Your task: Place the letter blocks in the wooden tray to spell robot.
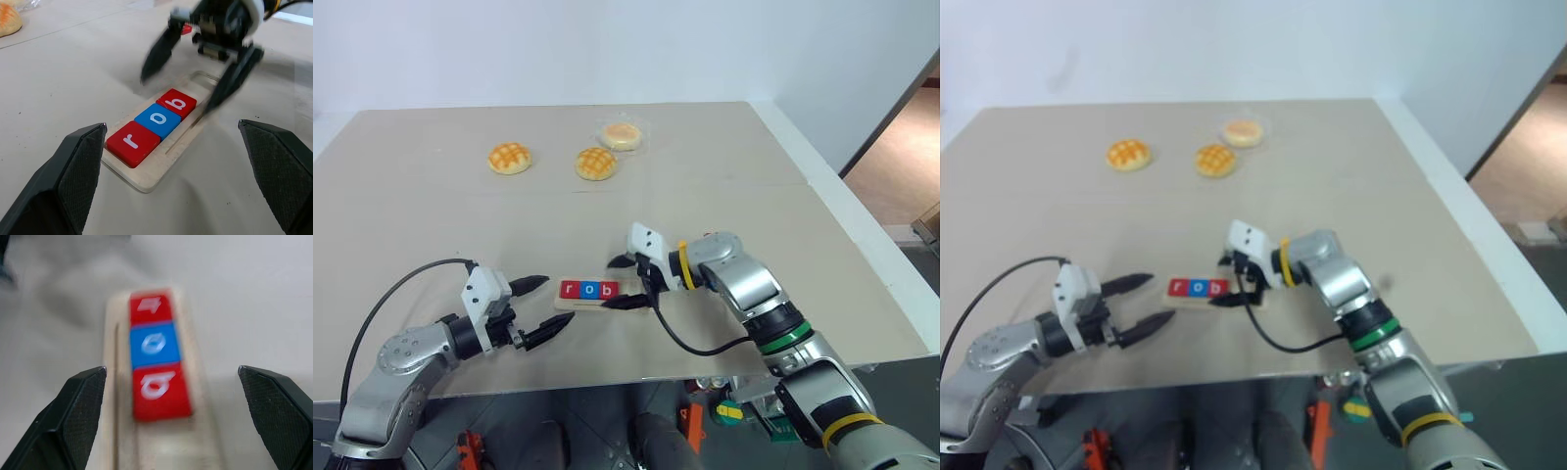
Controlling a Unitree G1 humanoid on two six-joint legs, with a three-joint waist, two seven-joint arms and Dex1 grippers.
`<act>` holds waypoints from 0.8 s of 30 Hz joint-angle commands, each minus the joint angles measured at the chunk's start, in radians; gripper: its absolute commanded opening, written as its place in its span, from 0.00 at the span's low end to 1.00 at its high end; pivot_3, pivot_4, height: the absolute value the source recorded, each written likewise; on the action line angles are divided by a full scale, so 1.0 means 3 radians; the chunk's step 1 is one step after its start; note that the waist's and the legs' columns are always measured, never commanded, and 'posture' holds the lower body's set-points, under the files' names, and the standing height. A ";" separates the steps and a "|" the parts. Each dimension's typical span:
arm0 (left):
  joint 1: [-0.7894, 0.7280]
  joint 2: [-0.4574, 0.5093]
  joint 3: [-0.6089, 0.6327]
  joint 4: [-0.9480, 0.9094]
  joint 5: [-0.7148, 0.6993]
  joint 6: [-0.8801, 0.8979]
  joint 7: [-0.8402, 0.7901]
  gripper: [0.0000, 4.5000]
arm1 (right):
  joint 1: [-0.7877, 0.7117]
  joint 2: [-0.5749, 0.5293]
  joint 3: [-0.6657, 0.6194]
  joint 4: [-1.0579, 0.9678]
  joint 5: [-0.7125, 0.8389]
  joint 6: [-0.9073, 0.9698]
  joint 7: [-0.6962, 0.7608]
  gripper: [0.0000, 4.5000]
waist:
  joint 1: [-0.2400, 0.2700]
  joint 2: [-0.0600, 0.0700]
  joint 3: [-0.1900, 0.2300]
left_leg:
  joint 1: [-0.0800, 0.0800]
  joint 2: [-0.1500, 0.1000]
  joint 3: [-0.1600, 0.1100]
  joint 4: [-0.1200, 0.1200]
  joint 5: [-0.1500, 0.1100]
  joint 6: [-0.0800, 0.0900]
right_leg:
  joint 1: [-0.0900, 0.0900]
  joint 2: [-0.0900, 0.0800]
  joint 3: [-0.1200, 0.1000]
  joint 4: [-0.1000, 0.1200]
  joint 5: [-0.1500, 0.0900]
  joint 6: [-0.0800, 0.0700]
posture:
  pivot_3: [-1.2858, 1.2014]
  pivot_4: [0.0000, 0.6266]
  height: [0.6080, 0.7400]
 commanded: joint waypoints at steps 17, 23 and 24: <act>-0.0649 0.0409 -0.0415 -0.0172 -0.0187 0.0176 -0.0646 1.00 | 0.0159 -0.0403 -0.1568 0.0040 0.0103 0.0411 -0.2001 0.99 | -0.0001 0.0000 0.0000 | -0.0003 -0.0004 0.0005 0.0000 0.0000 0.0000 | -0.0003 0.0000 0.0007 -0.0001 -0.0001 0.0003 | 0.52 0.24 1.00; -0.0651 0.0385 -0.0450 -0.0105 -0.0079 0.0077 -0.0676 1.00 | 0.0474 0.0126 -0.1578 -0.0610 -0.0054 0.0674 -0.2858 0.99 | -0.0022 0.0001 0.0000 | -0.0004 0.0006 0.0005 -0.0006 -0.0001 0.0001 | -0.0010 0.0012 0.0013 0.0001 -0.0001 0.0001 | 0.52 0.24 1.00; -0.0649 0.0374 -0.0461 -0.0111 -0.0071 0.0068 -0.0663 1.00 | 0.0531 0.0216 -0.1604 -0.0627 -0.0070 0.0671 -0.2974 0.99 | -0.0019 0.0001 0.0000 | -0.0004 0.0006 0.0002 -0.0006 -0.0001 0.0001 | -0.0010 0.0012 0.0010 0.0002 -0.0001 0.0001 | 0.52 0.24 1.00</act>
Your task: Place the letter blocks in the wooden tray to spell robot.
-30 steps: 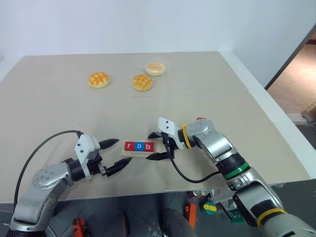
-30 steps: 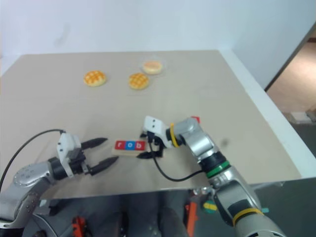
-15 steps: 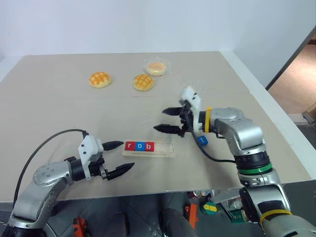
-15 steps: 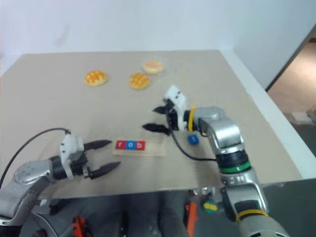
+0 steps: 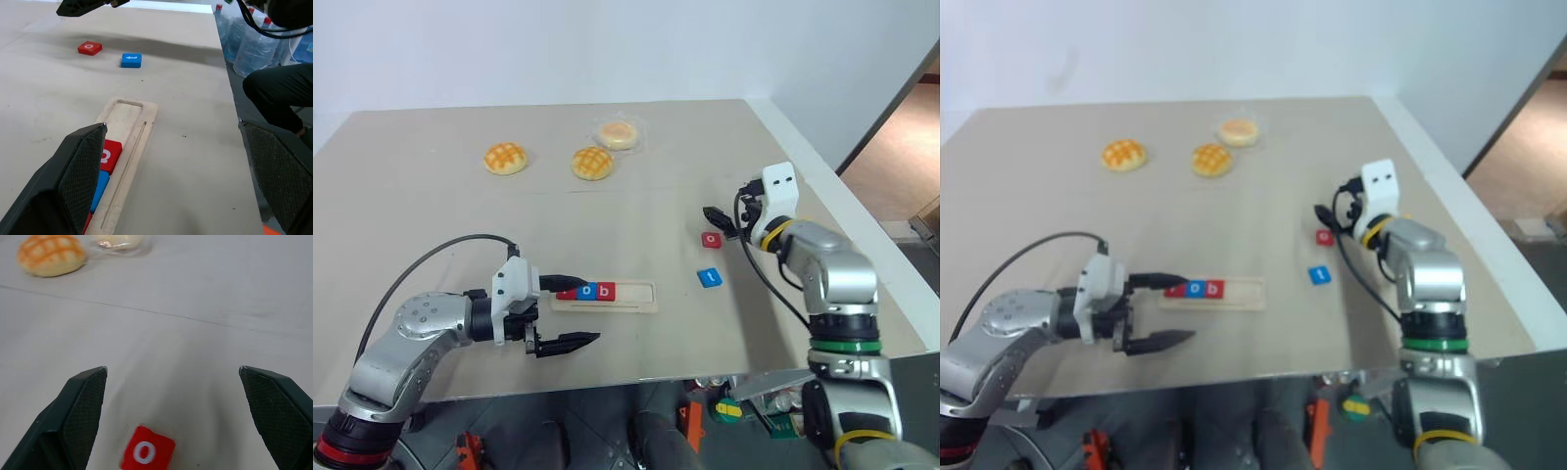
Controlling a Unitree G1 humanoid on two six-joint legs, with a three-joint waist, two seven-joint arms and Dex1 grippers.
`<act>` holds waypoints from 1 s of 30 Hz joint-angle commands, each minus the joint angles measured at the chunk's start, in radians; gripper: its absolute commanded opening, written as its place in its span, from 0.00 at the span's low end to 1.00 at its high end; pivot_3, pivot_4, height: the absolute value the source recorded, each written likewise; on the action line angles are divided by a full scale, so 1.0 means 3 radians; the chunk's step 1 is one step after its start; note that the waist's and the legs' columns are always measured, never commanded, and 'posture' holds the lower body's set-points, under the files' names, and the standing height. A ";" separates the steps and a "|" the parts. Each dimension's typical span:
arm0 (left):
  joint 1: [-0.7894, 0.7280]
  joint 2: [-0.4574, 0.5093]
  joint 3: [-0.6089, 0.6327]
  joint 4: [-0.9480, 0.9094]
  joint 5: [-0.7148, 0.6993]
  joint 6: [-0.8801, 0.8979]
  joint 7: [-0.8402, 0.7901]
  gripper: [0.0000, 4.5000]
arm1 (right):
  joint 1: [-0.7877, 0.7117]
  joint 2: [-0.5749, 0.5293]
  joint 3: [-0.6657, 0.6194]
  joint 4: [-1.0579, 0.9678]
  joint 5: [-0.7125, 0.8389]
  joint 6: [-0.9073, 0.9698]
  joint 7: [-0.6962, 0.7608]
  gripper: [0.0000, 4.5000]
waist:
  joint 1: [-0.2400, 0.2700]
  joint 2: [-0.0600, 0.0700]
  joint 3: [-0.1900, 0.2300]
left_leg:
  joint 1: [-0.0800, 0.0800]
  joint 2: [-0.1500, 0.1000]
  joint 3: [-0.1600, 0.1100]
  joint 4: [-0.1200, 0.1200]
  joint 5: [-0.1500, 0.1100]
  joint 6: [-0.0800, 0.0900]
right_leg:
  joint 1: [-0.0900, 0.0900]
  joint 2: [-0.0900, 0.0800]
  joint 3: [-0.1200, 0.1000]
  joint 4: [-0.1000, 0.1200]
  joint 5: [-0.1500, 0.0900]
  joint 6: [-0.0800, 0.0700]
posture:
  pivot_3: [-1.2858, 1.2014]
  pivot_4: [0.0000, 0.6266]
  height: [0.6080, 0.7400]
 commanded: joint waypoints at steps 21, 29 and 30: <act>0.0006 -0.0167 -0.0009 -0.0078 0.0072 -0.0086 0.0170 1.00 | 0.0283 0.0552 0.0050 0.0069 -0.0205 -0.0051 -0.1027 0.81 | 0.0005 0.0000 0.0000 | -0.0004 -0.0005 0.0007 0.0009 0.0001 0.0000 | 0.0001 -0.0006 0.0005 -0.0001 0.0005 0.0006 | 0.52 0.24 1.00; 0.0085 -0.0171 -0.0067 -0.0143 0.0077 -0.0069 0.0217 1.00 | 0.0250 0.0715 0.0116 -0.0059 -0.0258 0.0082 -0.1202 0.27 | 0.0005 -0.0001 -0.0002 | -0.0004 -0.0006 0.0007 0.0010 0.0001 -0.0001 | 0.0002 -0.0007 0.0005 -0.0001 0.0006 0.0006 | 0.52 0.24 1.00; 0.0090 -0.0171 -0.0073 -0.0144 0.0081 -0.0072 0.0218 1.00 | 0.0245 0.0728 0.0110 -0.0099 -0.0258 0.0124 -0.1226 0.27 | 0.0005 -0.0001 -0.0002 | -0.0004 -0.0006 0.0007 0.0010 0.0001 -0.0001 | 0.0002 -0.0007 0.0005 -0.0001 0.0006 0.0006 | 0.52 0.24 1.00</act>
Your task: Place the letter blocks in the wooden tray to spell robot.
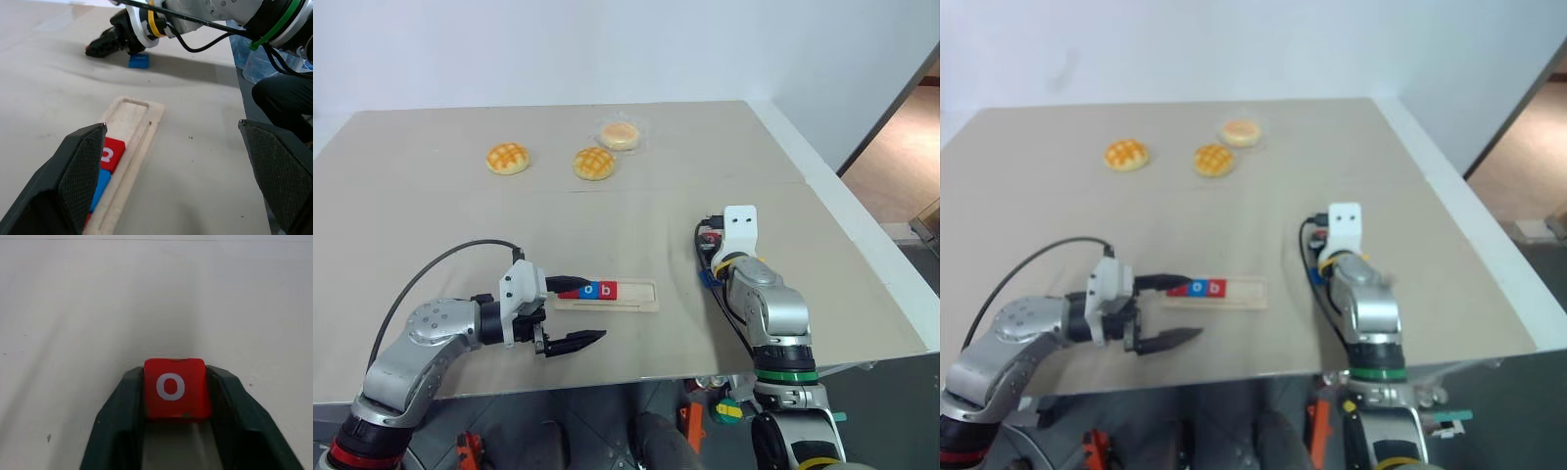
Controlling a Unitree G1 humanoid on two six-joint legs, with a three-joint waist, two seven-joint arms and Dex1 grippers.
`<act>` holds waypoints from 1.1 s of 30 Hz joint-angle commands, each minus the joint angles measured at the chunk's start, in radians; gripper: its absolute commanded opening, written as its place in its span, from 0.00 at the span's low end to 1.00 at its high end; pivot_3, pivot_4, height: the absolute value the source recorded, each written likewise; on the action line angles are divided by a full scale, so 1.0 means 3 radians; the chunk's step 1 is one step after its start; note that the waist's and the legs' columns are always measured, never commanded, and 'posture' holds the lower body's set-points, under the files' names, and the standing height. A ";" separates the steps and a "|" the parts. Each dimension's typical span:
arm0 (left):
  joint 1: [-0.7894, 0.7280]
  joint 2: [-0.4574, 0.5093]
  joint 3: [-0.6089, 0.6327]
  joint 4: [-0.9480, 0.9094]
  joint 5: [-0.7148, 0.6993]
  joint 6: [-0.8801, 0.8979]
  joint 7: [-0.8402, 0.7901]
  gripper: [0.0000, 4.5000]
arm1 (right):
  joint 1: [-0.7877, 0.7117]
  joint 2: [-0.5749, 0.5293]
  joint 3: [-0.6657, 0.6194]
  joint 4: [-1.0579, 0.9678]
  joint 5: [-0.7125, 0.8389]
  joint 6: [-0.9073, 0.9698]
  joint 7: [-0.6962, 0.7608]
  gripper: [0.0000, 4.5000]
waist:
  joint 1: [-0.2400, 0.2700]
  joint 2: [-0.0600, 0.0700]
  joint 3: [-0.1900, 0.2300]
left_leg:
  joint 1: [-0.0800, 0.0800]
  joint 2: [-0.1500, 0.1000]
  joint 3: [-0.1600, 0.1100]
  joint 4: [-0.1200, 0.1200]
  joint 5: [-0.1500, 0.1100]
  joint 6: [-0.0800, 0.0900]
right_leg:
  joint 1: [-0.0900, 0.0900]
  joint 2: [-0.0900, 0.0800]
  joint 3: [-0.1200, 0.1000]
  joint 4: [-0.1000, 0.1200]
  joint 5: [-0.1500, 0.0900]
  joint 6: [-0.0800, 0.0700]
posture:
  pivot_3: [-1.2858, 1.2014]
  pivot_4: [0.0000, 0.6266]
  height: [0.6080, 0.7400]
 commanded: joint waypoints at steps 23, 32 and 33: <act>0.0196 0.0029 -0.0078 -0.0015 0.0121 -0.0275 -0.0088 1.00 | 0.0505 0.0122 0.0453 -0.2167 0.0297 0.1910 0.0195 0.27 | 0.0000 0.0000 0.0000 | -0.0004 0.0001 -0.0005 -0.0002 0.0000 0.0000 | -0.0005 -0.0001 -0.0006 0.0000 -0.0003 -0.0002 | 0.52 0.24 1.00; 0.0227 0.0062 -0.0059 0.0020 0.0162 -0.0313 -0.0138 1.00 | 0.0667 0.0120 0.0434 -0.2447 0.0405 0.2195 0.0295 0.27 | 0.0000 0.0000 0.0000 | -0.0005 0.0002 -0.0008 -0.0002 0.0000 0.0000 | -0.0005 0.0000 -0.0009 0.0000 -0.0004 -0.0004 | 0.52 0.24 1.00; 0.0227 0.0064 -0.0060 0.0023 0.0164 -0.0316 -0.0142 1.00 | 0.0673 0.0140 0.0426 -0.2455 0.0411 0.2213 0.0299 0.27 | 0.0000 0.0000 0.0000 | -0.0005 0.0002 -0.0008 -0.0002 0.0000 0.0000 | -0.0005 0.0000 -0.0009 0.0000 -0.0004 -0.0004 | 0.52 0.24 1.00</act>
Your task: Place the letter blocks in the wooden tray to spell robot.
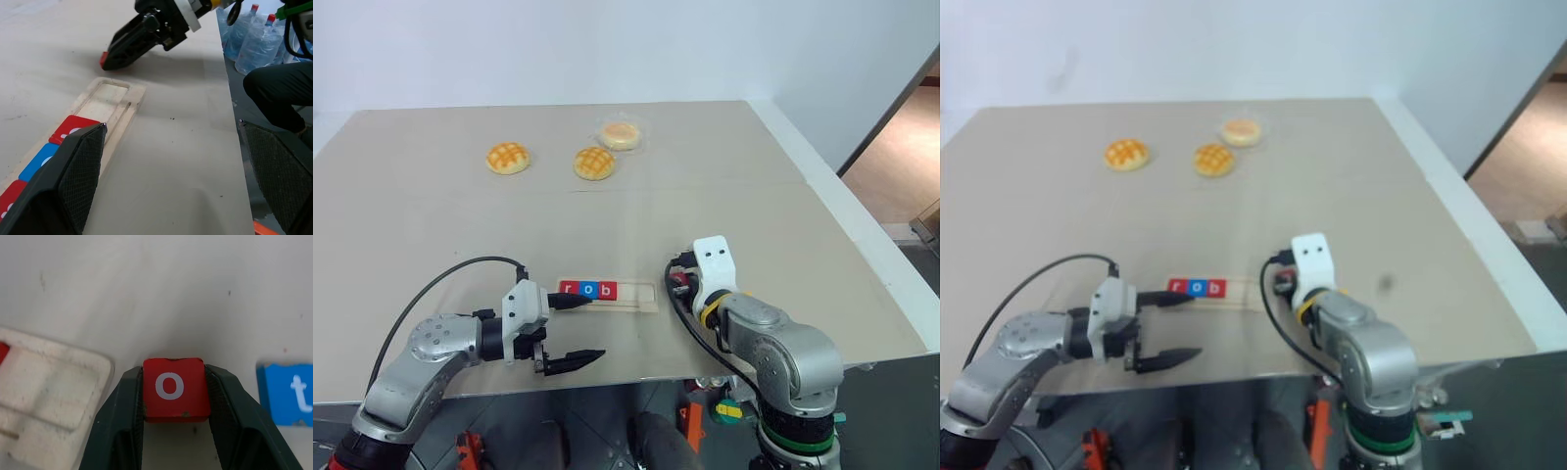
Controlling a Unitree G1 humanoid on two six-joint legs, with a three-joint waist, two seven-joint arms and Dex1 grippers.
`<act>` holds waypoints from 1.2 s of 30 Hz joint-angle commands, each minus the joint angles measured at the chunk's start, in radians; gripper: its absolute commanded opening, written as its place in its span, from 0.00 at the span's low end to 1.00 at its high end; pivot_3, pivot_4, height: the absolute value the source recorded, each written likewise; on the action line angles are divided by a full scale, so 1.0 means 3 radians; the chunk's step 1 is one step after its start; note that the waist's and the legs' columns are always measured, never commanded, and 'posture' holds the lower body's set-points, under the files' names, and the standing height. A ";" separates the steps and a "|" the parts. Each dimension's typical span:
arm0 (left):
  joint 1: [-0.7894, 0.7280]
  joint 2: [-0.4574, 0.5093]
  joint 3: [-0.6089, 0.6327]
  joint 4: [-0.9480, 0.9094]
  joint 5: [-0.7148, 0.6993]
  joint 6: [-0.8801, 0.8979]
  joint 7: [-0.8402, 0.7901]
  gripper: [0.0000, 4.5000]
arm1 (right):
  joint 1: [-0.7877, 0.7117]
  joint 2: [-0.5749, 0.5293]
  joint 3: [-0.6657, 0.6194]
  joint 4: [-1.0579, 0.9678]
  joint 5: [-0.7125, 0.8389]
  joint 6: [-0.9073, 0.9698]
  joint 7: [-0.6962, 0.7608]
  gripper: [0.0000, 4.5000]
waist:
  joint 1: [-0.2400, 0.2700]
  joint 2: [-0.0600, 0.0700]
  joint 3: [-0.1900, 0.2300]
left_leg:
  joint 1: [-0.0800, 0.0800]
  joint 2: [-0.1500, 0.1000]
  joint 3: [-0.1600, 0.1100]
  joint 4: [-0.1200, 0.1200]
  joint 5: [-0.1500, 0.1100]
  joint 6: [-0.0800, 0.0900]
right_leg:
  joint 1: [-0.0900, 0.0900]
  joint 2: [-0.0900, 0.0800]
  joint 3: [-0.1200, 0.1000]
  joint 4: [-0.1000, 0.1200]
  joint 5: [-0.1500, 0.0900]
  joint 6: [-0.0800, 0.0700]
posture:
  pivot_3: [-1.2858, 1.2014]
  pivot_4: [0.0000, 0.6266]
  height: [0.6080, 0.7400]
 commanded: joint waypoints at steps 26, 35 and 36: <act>-0.0252 -0.0098 -0.0001 0.0041 -0.0081 -0.0026 -0.0034 1.00 | -0.0664 -0.1978 0.0298 0.1414 0.0490 -0.2692 0.3099 0.99 | 0.0002 0.0000 0.0000 | -0.0001 -0.0003 -0.0001 0.0001 -0.0002 0.0003 | 0.0007 -0.0002 -0.0006 -0.0011 0.0000 0.0002 | 0.52 0.24 1.00; -0.0150 -0.0070 0.0044 -0.0132 -0.0077 0.0026 0.0076 1.00 | -0.1194 -0.1963 0.0849 0.3135 0.0012 -0.4469 0.4317 0.99 | 0.0002 0.0000 0.0001 | 0.0003 0.0000 0.0003 0.0005 -0.0002 0.0004 | 0.0008 0.0002 -0.0001 -0.0009 0.0005 0.0003 | 0.52 0.24 1.00; -0.0131 -0.0066 0.0052 -0.0143 -0.0069 0.0031 0.0093 1.00 | -0.1213 -0.1936 0.0848 0.3208 0.0014 -0.4491 0.4350 0.99 | 0.0003 0.0000 0.0001 | 0.0002 0.0000 0.0002 0.0005 -0.0002 0.0004 | 0.0009 0.0001 -0.0001 -0.0009 0.0005 0.0003 | 0.52 0.24 1.00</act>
